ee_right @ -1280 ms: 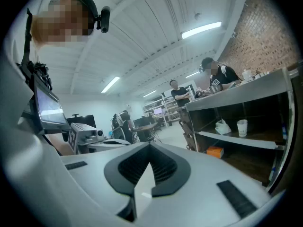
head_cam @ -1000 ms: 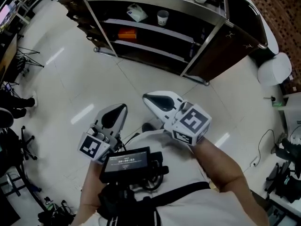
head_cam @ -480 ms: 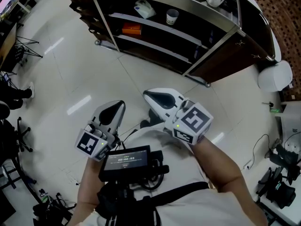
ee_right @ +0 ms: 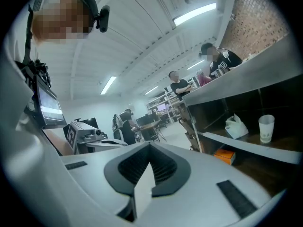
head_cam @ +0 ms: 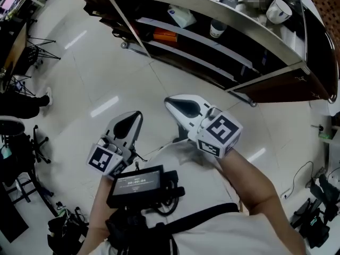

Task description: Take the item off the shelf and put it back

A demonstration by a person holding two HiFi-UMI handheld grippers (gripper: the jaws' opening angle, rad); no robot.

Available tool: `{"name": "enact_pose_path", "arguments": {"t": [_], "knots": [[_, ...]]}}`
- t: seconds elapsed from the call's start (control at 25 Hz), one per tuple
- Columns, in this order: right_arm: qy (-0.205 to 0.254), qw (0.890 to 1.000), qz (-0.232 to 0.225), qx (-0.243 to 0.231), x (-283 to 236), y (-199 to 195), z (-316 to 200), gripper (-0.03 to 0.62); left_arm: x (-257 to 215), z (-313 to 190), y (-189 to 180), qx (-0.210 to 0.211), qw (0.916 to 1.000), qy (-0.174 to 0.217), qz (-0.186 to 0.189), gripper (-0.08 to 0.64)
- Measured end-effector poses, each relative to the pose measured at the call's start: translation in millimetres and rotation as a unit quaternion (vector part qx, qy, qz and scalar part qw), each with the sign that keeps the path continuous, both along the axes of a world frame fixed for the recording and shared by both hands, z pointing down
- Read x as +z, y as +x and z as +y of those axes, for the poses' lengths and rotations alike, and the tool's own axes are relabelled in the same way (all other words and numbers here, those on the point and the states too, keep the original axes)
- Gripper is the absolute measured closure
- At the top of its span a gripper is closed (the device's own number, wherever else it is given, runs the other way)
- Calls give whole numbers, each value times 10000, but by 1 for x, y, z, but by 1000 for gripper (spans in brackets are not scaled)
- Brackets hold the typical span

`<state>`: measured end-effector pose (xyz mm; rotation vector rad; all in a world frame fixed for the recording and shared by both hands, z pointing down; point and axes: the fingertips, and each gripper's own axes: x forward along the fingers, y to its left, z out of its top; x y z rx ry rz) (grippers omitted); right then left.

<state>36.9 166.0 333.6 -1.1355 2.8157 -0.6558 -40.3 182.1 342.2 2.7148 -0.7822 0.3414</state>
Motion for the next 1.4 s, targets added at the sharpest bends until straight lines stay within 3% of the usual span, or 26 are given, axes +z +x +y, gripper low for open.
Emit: {"name": "enact_pose_path", "arguments": {"t": [0.16, 0.48, 0.64, 0.8, 0.96, 1.16, 1.28, 1.4], "knots": [[-83, 9999, 21, 62, -46, 10, -16, 586, -54, -19, 9, 59, 10000, 7, -62, 551], [-87, 9999, 58, 36, -29, 41, -100, 586, -29, -107, 51, 73, 9995, -181, -242, 551], [-82, 9990, 428, 66, -14, 54, -126, 586, -23, -137, 61, -91, 9996, -179, -204, 551], [36, 9933, 1153, 45, 3, 53, -143, 586, -9, -154, 54, -234, 9993, -262, -160, 551], [-150, 9898, 1412, 116, 21, 50, -156, 586, 6, -168, 37, -321, 9989, -330, -121, 551], [-473, 9819, 1628, 843, 38, 69, -187, 583, 31, -187, 10, -376, 9977, -553, -64, 551], [-636, 9694, 1838, 1500, 50, 94, -209, 580, 41, -202, 4, -282, 9979, -591, -14, 551], [-760, 9540, 2220, 1864, 64, 114, -225, 578, 53, -214, 12, -191, 9982, -569, 15, 552]]}}
